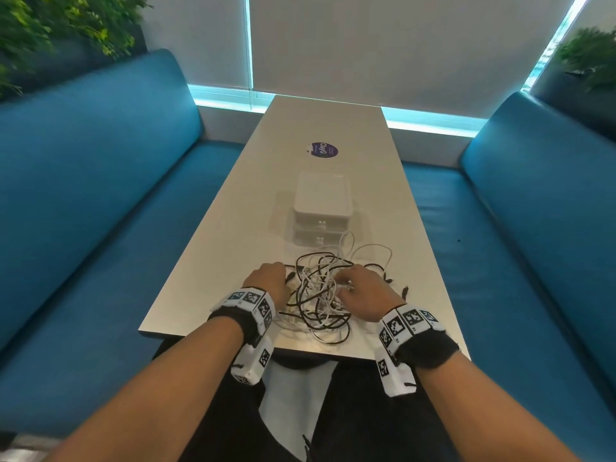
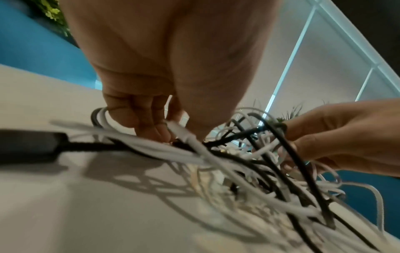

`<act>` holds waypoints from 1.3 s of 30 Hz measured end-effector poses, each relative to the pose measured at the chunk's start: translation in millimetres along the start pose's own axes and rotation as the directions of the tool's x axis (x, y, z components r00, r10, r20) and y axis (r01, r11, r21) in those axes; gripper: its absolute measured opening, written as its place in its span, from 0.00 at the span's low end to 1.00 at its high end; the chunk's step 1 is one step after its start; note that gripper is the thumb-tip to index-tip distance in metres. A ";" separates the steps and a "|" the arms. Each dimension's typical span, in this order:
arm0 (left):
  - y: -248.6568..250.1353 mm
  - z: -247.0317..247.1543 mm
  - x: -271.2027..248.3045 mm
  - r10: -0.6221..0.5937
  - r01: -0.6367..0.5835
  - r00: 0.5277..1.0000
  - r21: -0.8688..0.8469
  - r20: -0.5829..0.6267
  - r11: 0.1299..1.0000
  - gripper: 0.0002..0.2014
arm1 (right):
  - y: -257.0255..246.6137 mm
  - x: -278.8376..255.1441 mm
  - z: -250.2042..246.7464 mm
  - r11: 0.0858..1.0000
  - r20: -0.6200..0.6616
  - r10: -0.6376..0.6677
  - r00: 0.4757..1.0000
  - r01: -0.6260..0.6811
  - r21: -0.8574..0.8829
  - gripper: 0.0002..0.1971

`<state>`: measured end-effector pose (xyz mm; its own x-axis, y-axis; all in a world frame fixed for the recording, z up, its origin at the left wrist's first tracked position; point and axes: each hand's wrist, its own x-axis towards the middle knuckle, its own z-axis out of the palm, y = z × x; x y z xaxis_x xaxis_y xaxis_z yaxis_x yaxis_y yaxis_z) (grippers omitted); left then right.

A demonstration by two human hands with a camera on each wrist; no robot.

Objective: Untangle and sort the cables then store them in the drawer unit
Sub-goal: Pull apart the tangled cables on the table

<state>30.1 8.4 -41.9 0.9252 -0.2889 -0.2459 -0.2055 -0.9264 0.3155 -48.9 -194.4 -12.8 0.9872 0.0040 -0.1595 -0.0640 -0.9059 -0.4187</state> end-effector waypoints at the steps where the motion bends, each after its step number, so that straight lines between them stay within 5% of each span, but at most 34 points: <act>1: 0.7 0.3 0.9 -0.003 0.002 1.000 -0.022 -0.006 1.000 0.11 | 0.1 -0.9 -1.1 1.000 -0.030 -0.003 1.000 0.003 0.000 0.19; 10: -11.0 -20.3 17.2 0.015 -0.048 0.987 -0.207 -0.162 0.977 0.14 | -24.1 7.0 -5.3 0.981 -0.423 -0.147 0.894 0.185 0.050 0.07; 14: -7.1 -36.7 18.5 0.079 -0.129 0.971 -0.216 -0.227 0.968 0.12 | -27.7 10.9 1.9 0.936 -0.388 -0.284 0.877 0.165 -0.312 0.16; 16: -0.9 -42.8 17.7 0.100 -0.181 0.958 -0.299 -0.268 0.937 0.09 | -23.3 14.9 5.5 0.927 -0.192 -0.315 0.929 0.259 -0.270 0.18; 19: 17.1 -48.0 10.4 0.182 -0.285 0.950 -0.463 -0.254 0.840 0.05 | -24.0 18.7 8.8 0.969 0.110 -0.223 0.969 0.232 -0.083 0.19; 23: 45.0 -47.0 0.6 0.291 -0.360 0.931 -0.435 -0.219 0.825 0.04 | -32.9 22.0 -7.8 0.986 0.084 -0.045 0.995 0.030 0.167 0.24; 27: 58.7 -35.3 -2.6 0.308 -0.372 0.923 -0.329 -0.233 0.868 0.02 | -27.1 24.7 -19.6 0.920 -0.009 0.011 1.000 -0.006 0.392 0.24; 30: 69.2 -26.6 -6.7 0.353 -0.422 0.903 -0.350 -0.245 0.836 0.04 | -16.4 25.4 -20.5 0.933 -0.046 0.049 0.998 -0.029 0.359 0.34; 33: 70.8 -19.4 -6.9 0.361 -0.415 0.910 -0.421 -0.206 0.806 0.04 | -8.1 26.3 -23.2 0.962 -0.114 0.022 0.993 0.010 0.274 0.28; 39: 52.5 -6.2 2.6 0.384 -0.390 0.921 -0.185 -0.069 0.902 0.12 | 17.8 28.2 -42.1 0.993 -0.279 0.113 0.954 -0.112 0.019 0.19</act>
<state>23.7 -39.5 -20.3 0.7947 -0.6055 -0.0423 -0.4874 -0.6781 0.5502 -16.0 -228.2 12.9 0.9750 -0.2166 0.0495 -0.1772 -0.8923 -0.4152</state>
